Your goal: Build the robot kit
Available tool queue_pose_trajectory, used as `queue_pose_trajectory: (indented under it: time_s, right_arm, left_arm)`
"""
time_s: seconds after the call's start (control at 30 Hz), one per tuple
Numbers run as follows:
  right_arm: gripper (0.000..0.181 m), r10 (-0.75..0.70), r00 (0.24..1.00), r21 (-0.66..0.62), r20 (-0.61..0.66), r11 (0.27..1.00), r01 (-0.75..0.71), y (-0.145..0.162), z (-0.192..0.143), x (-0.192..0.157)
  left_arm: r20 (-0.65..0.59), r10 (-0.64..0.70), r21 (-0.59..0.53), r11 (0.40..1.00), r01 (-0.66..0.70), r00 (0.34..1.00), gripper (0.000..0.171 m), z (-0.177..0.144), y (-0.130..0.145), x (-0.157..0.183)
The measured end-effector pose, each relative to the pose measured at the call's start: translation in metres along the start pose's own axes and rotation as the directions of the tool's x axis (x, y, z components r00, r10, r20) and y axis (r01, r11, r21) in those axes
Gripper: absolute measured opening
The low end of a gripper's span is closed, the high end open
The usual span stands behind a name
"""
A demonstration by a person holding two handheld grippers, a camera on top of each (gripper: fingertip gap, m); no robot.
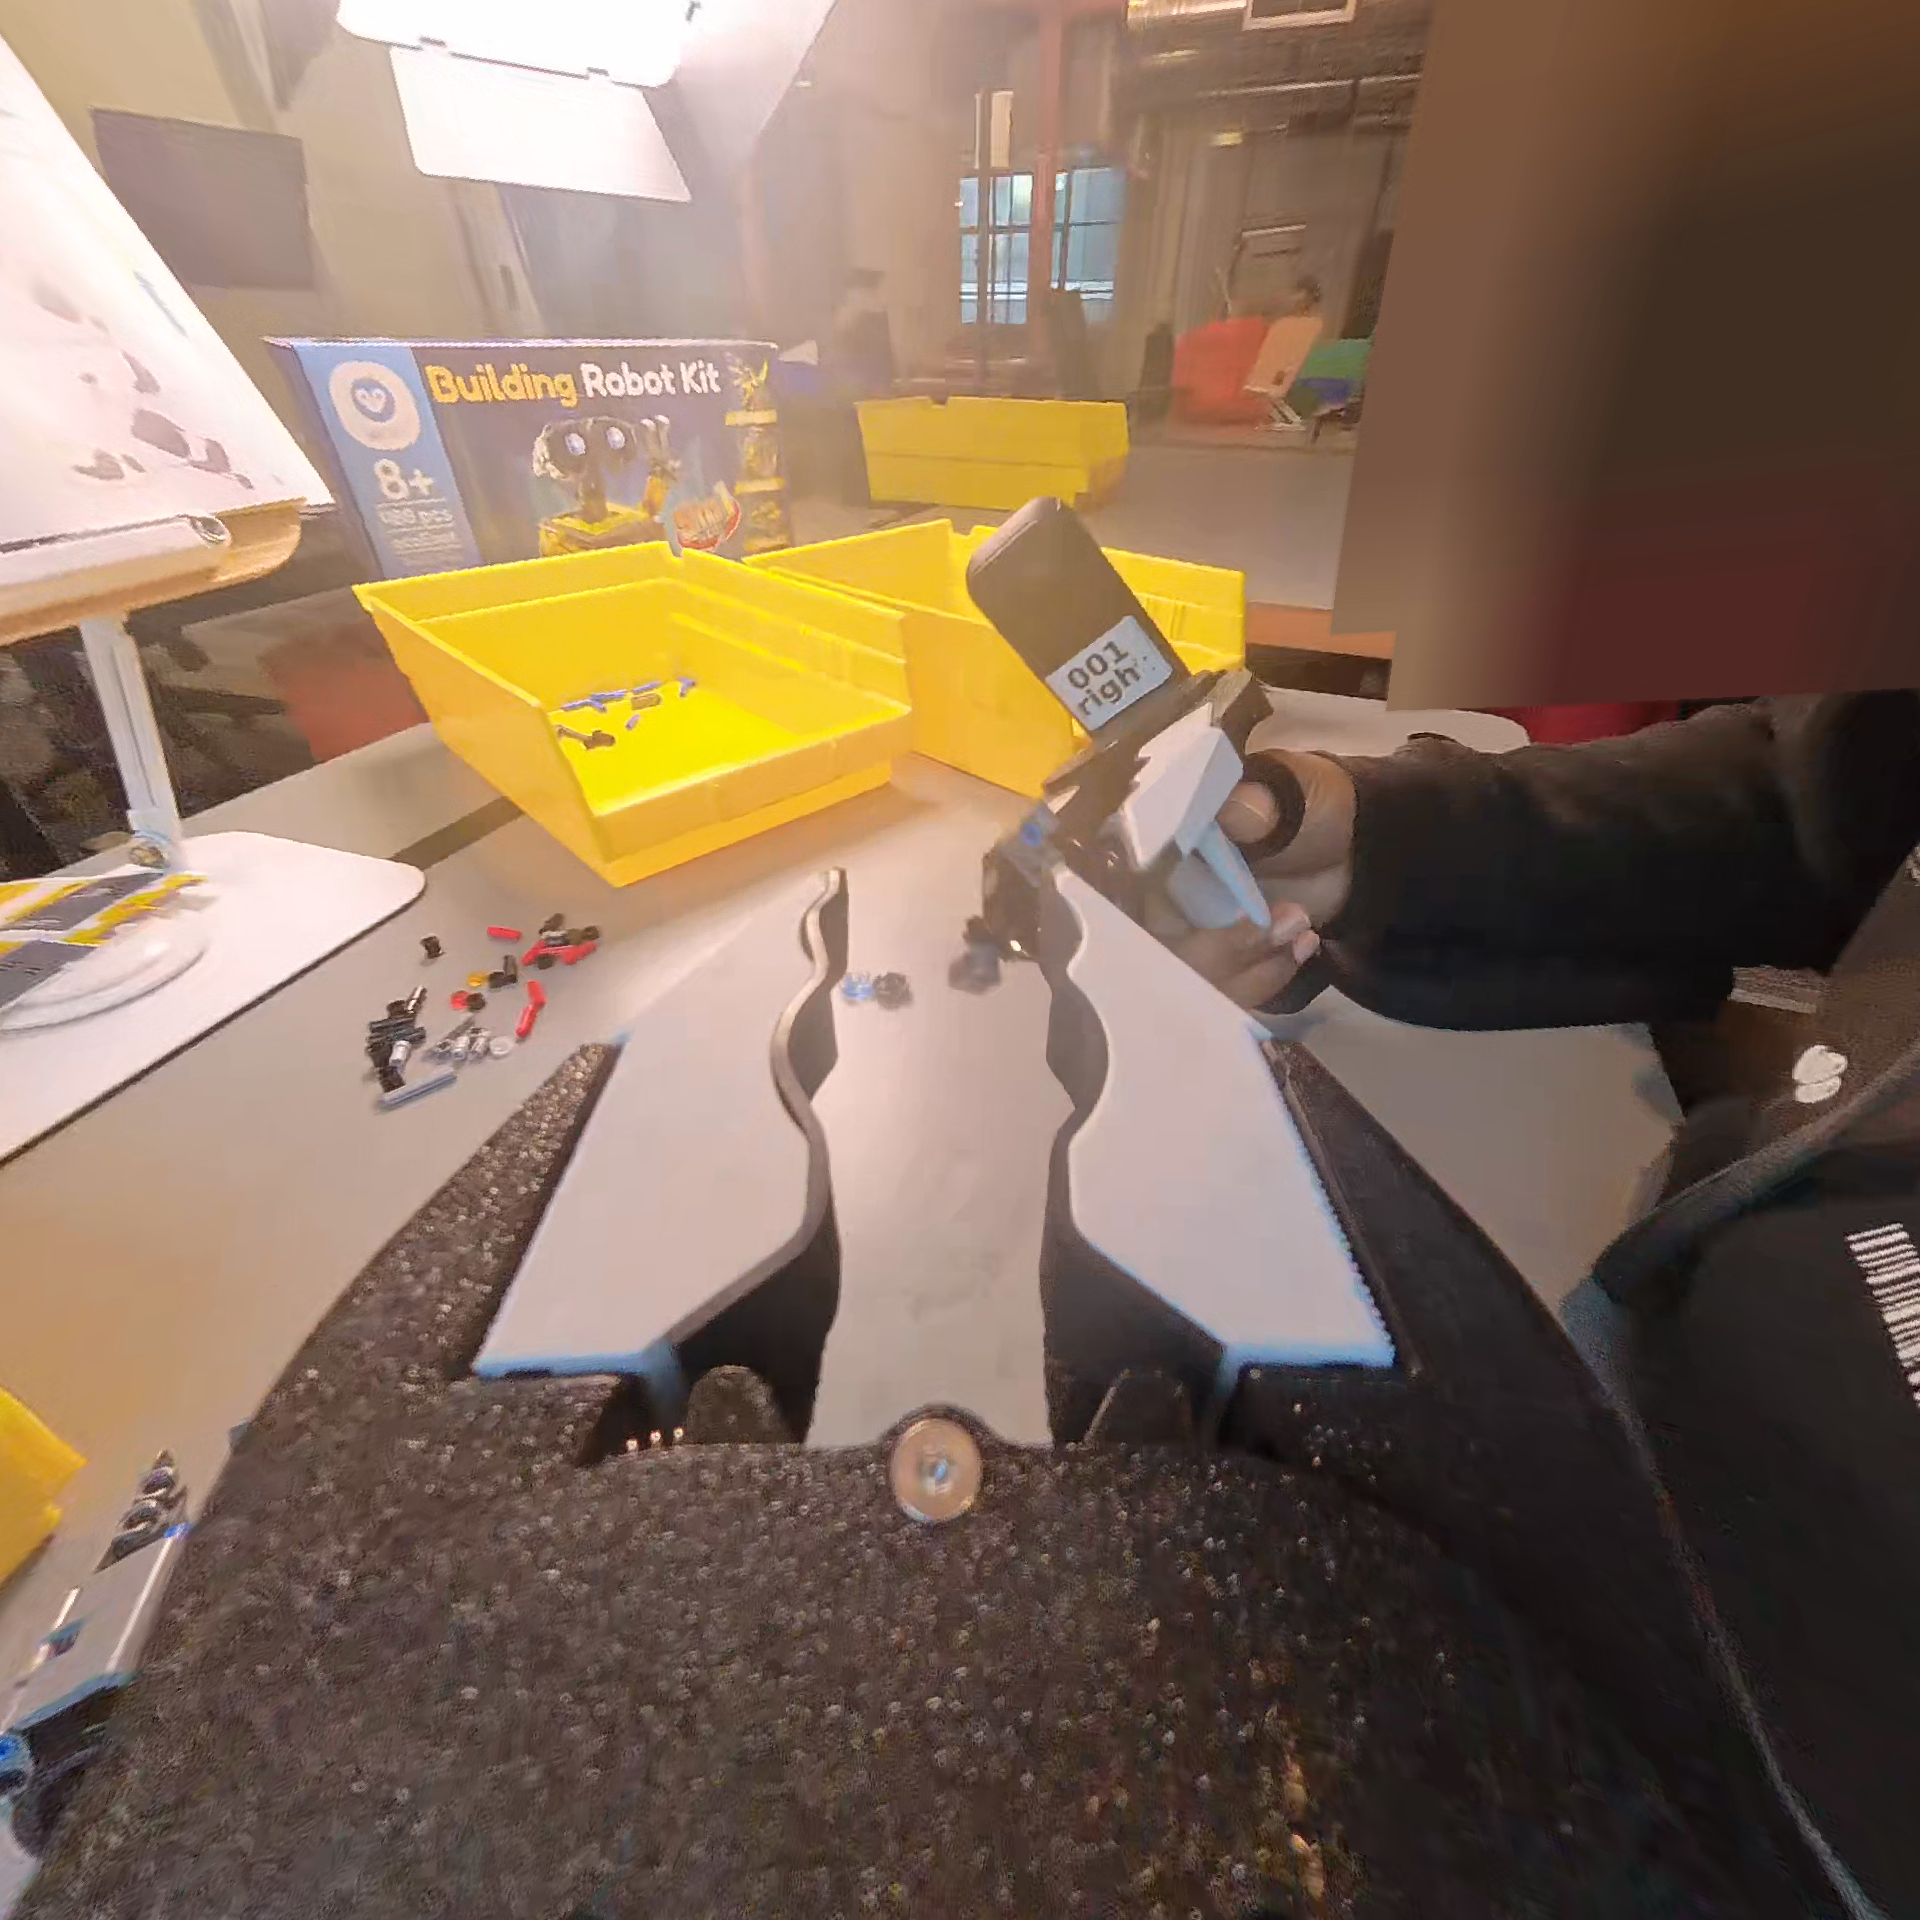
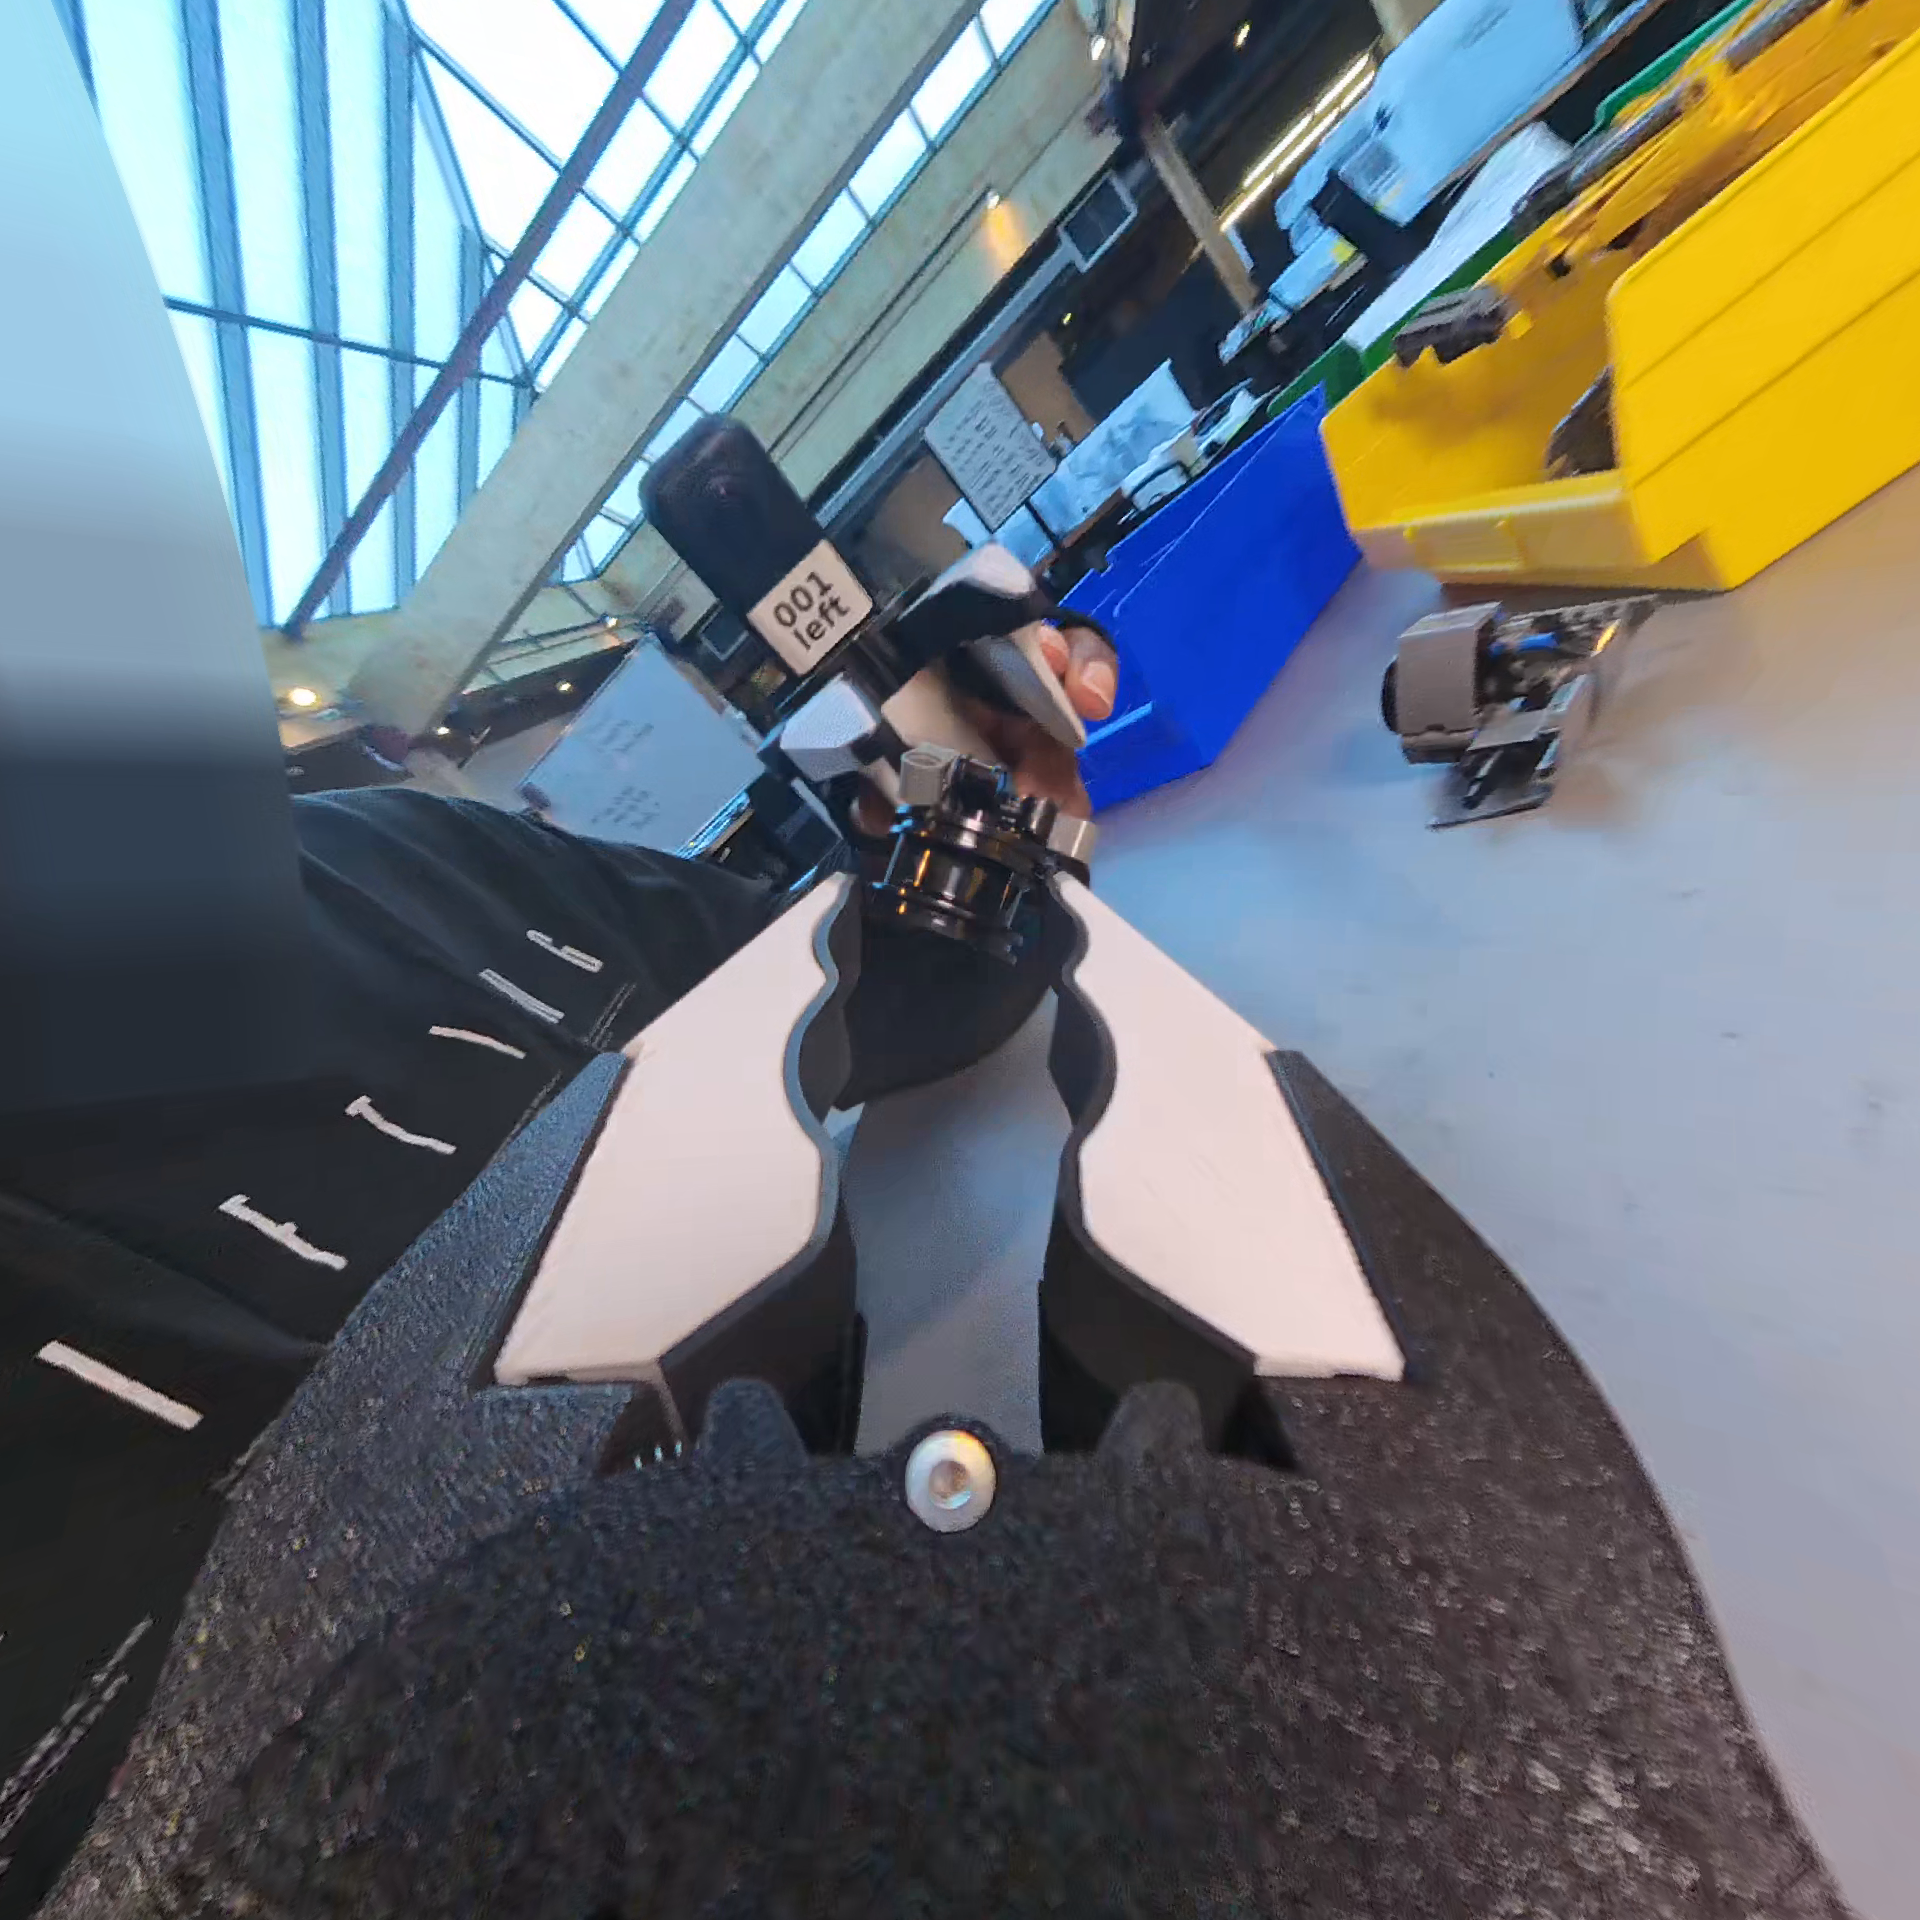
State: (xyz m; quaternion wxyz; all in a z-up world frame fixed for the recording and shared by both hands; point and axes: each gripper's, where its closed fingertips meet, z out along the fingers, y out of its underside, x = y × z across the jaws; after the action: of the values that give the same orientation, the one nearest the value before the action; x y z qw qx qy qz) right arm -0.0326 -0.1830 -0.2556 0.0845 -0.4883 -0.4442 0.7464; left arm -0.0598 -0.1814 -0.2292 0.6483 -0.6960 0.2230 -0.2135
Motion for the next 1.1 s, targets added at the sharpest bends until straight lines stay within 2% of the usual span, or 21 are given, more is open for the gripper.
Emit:
queue_pose_trajectory:
  time_s: [0.1,0.23,0.3,0.33,0.6,0.63,0.73,0.93,1.0,1.1]
  right_arm:
    - [0.035,-0.001,1.000,-0.075,0.009,0.997,0.002,0.015,0.010,-0.001]
    - [0.035,0.009,1.000,-0.121,0.016,0.993,-0.007,0.024,0.014,-0.003]
    - [0.035,0.022,0.999,-0.165,0.025,0.986,-0.018,0.032,0.014,-0.004]
    - [0.034,0.024,0.999,-0.190,0.034,0.982,-0.017,0.037,0.015,-0.005]
    - [0.034,0.068,0.993,-0.451,0.100,0.892,-0.015,0.078,0.020,-0.015]
    - [0.034,0.084,0.990,-0.453,0.113,0.891,-0.024,0.078,0.020,-0.016]
    - [0.034,0.135,0.981,-0.404,0.141,0.912,-0.068,0.069,0.018,-0.018]
    - [0.034,0.156,0.978,-0.364,0.137,0.927,-0.097,0.063,0.014,-0.015]
    - [0.034,0.195,0.966,-0.339,0.168,0.932,-0.129,0.059,0.013,-0.020]
    - [0.033,0.240,0.943,-0.329,0.230,0.931,-0.157,0.055,0.012,-0.029]
  left_arm:
    - [-0.081,0.026,-0.036,0.999,-0.029,0.996,0.024,0.001,0.005,0.014]
    - [-0.171,0.132,-0.107,0.983,-0.151,0.976,0.011,0.002,0.019,0.035]
    - [-0.175,0.149,-0.130,0.976,-0.173,0.973,0.005,0.002,0.023,0.036]
    - [-0.196,0.142,-0.140,0.975,-0.171,0.970,0.000,0.001,0.025,0.038]
    - [-0.408,0.036,-0.245,0.958,-0.148,0.912,0.000,-0.003,0.051,0.063]
    - [-0.407,0.020,-0.251,0.959,-0.132,0.913,0.003,-0.005,0.053,0.060]
    - [-0.410,-0.042,-0.237,0.969,-0.062,0.911,0.026,-0.013,0.049,0.053]
    - [-0.431,-0.058,-0.244,0.968,-0.055,0.900,0.026,-0.013,0.053,0.057]
    - [-0.444,-0.062,-0.227,0.973,-0.045,0.894,0.020,-0.014,0.050,0.060]
    - [-0.436,-0.055,-0.226,0.973,-0.050,0.898,0.021,-0.015,0.051,0.056]
